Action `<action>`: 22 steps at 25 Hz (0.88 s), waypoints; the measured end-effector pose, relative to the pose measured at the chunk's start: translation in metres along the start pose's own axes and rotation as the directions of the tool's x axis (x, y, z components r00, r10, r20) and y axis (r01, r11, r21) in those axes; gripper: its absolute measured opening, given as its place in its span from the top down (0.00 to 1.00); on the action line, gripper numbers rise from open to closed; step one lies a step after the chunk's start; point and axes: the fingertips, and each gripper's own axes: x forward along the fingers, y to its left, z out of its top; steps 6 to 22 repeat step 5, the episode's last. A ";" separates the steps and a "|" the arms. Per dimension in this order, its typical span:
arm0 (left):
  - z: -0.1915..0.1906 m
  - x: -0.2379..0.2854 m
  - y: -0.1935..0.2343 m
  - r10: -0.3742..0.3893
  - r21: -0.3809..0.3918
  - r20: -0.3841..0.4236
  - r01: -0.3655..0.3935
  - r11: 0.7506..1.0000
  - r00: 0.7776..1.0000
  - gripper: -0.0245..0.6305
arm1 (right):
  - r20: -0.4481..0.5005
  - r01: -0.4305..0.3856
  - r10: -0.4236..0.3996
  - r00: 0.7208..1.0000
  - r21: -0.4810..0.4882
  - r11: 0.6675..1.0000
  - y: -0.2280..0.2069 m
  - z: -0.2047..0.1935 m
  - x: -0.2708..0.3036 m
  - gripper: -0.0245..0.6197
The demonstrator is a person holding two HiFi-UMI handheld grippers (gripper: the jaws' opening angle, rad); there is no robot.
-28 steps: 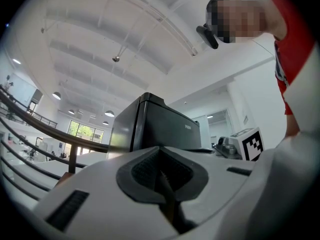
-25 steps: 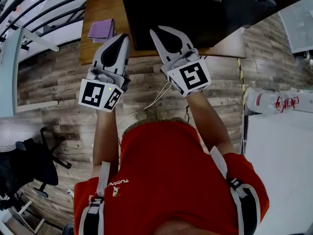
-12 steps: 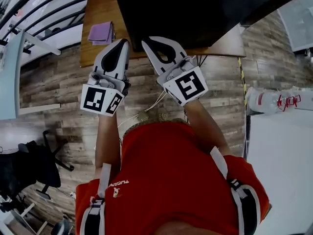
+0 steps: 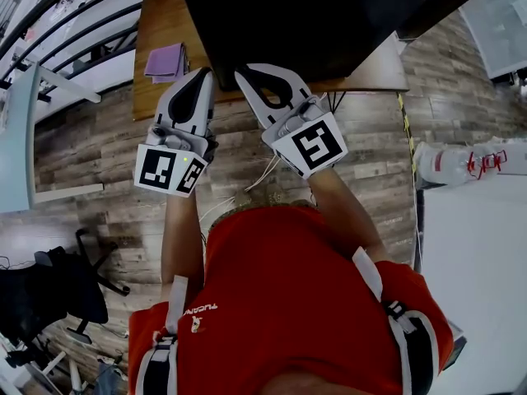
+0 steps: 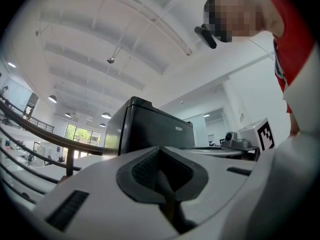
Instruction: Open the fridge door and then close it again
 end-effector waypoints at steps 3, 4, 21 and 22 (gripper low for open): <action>0.000 0.001 -0.002 -0.004 -0.002 0.001 0.004 1.000 1.000 0.95 | -0.006 0.006 -0.006 1.000 0.000 1.000 -0.001 -0.002 -0.003 0.92; -0.001 0.001 -0.003 -0.005 -0.003 0.002 0.005 1.000 1.000 0.95 | -0.007 0.007 -0.007 1.000 -0.001 1.000 -0.002 -0.002 -0.004 0.92; -0.001 0.002 -0.003 -0.006 -0.003 0.002 0.006 1.000 1.000 0.95 | -0.008 0.008 -0.008 1.000 -0.001 1.000 -0.002 -0.003 -0.005 0.92; -0.001 0.002 -0.003 -0.006 -0.003 0.002 0.006 1.000 1.000 0.95 | -0.008 0.008 -0.008 1.000 -0.001 1.000 -0.002 -0.003 -0.005 0.92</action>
